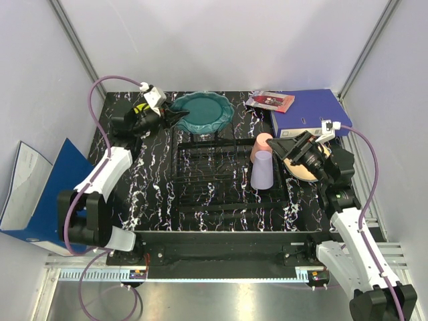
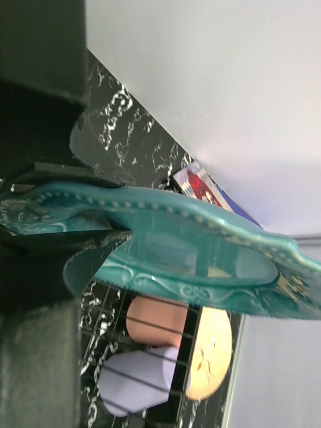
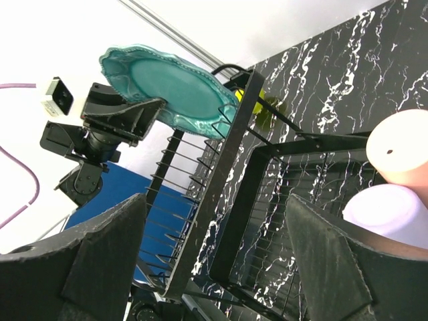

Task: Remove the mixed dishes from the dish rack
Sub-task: Pick up the plate from the dish rack.

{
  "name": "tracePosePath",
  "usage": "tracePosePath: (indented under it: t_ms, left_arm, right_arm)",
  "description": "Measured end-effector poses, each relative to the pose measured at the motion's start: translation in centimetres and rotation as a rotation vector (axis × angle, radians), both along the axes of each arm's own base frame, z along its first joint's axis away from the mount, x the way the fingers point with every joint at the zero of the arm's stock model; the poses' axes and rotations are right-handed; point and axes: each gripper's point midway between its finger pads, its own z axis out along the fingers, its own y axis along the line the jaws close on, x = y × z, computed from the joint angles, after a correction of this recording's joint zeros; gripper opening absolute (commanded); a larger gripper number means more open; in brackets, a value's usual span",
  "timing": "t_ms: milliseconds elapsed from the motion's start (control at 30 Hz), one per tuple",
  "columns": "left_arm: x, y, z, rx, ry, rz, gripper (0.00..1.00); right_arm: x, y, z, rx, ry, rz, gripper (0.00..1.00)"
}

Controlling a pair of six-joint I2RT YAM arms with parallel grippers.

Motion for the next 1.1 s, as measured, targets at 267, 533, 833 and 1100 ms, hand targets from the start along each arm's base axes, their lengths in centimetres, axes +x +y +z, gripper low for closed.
tracePosePath:
  t_ms: [267, 533, 833, 1100]
  left_arm:
    - [-0.7, -0.5, 0.1, -0.006, -0.005, -0.072, 0.00]
    - [-0.7, 0.1, 0.3, -0.005, -0.006, -0.068, 0.00]
    - [-0.7, 1.3, 2.6, -0.113, 0.050, -0.045, 0.00]
    - [-2.3, 1.5, 12.3, -0.285, -0.132, -0.068, 0.00]
  right_arm:
    - [0.4, 0.0, -1.1, -0.003, 0.031, -0.006, 0.91]
    - [0.9, 0.4, -1.9, -0.001, 0.065, 0.005, 0.91]
    - [1.0, 0.5, -2.1, -0.001, 0.071, 0.009, 0.91]
    - [1.0, 0.5, -2.0, 0.002, 0.071, 0.010, 0.91]
